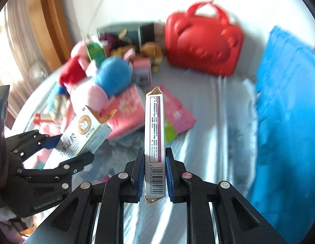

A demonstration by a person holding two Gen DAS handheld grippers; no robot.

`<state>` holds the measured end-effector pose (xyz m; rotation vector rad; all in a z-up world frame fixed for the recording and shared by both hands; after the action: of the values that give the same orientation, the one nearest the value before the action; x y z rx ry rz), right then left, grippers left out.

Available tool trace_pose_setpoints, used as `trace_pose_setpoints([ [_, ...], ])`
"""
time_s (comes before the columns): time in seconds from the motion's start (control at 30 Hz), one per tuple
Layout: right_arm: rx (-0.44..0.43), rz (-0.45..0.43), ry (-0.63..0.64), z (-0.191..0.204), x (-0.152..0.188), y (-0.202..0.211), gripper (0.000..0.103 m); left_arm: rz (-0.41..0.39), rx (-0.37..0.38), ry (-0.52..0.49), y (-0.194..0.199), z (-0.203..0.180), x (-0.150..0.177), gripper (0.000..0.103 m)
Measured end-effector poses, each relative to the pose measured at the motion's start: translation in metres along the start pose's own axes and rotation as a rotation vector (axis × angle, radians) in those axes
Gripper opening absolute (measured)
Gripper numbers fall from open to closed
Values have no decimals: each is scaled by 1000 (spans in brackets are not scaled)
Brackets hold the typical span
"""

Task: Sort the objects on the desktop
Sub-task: 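Carry the gel box and ointment box into the blue bin and release both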

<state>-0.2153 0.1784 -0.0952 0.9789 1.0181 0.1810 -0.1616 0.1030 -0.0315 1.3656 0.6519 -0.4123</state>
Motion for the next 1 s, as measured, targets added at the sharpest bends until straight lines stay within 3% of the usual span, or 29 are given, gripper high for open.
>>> trace_pose_setpoints([
  [0.07, 21, -55, 9, 3, -8, 24, 18, -58, 16, -16, 10, -18, -7, 50],
  [0.1, 37, -82, 15, 6, -11, 40, 18, -84, 23, -24, -12, -23, -33, 50],
  [0.23, 89, -177, 18, -2, -23, 84, 18, -186, 51, -54, -1, -50, -63, 50],
  [0.33, 127, -237, 11, -16, -30, 122, 18, -254, 87, -80, -28, -45, -72, 50],
  [0.5, 209, -321, -13, -54, -37, 185, 18, -342, 132, -127, -21, -87, -100, 50],
  [0.63, 287, -351, -32, -103, -41, 231, 18, -375, 183, -169, 7, -151, -125, 50],
  [0.83, 405, -266, -53, -197, -37, 269, 18, -353, 282, -236, 30, -259, -157, 50],
  [1.0, 438, -135, -84, -269, -9, 270, 18, -232, 334, -275, 16, -341, -166, 50],
])
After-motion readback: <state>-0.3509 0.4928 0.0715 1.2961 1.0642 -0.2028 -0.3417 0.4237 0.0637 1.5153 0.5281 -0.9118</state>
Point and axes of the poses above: each gripper's, at about its wrist camera, not at the fingertips, and y roughly against the way its jaws point, z to its left, x to its underside, the point moved 10 cm from there along -y, roughly the way its jaws point, and after that the axes turned 10 degrees about -x, right-handed, at the moved point
